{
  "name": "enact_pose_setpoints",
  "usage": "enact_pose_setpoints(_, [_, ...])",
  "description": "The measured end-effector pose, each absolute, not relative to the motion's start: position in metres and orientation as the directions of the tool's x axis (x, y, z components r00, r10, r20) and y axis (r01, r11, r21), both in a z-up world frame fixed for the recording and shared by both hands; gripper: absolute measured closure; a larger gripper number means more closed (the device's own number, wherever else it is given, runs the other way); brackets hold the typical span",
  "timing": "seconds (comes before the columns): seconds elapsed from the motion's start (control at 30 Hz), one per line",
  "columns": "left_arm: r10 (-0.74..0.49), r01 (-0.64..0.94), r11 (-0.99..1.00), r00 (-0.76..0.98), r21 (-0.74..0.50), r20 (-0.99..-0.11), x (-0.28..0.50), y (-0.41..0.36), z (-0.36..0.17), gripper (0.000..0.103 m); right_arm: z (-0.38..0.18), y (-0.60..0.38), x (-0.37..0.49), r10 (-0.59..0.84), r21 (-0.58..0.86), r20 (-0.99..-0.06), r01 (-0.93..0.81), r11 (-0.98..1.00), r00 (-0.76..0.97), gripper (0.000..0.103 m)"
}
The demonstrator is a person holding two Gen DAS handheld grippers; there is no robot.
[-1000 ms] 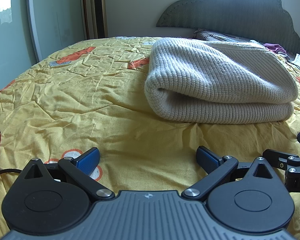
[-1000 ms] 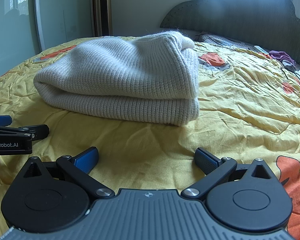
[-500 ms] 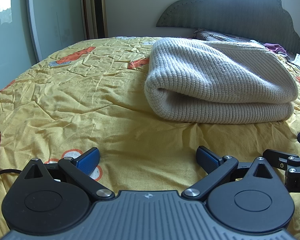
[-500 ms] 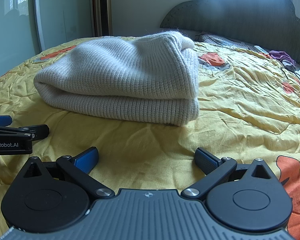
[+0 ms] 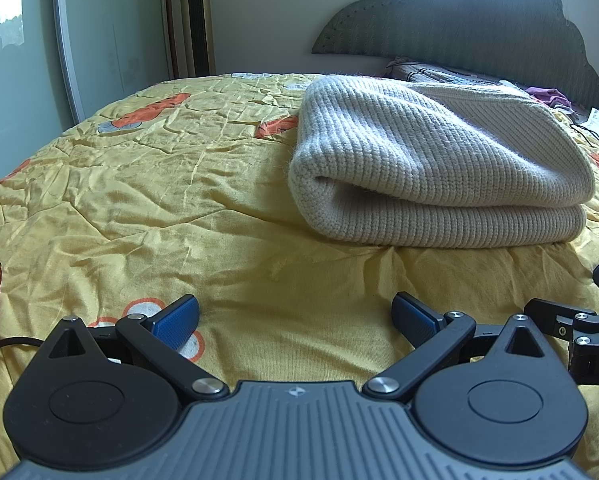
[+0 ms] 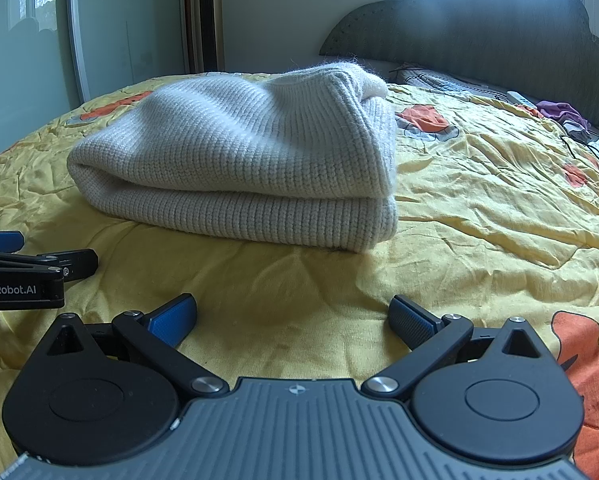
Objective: Fold small clothes
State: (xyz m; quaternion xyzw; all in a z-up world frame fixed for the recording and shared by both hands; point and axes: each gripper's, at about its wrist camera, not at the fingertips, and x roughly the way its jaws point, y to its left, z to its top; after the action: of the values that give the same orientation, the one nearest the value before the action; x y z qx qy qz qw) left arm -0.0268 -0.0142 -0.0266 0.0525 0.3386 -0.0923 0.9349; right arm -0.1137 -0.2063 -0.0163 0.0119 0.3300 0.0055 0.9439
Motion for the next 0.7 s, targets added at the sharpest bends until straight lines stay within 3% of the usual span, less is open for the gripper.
enact_pose_setpoints(0.7, [-0.136,0.209,0.977,0.753,0.038,-0.644,-0.0263,-0.0142,-0.0275,0.000,-0.0163,-0.2069,-0.1159,-0.023,0.010,-0.621,0.037,0.999,0.783,0.000])
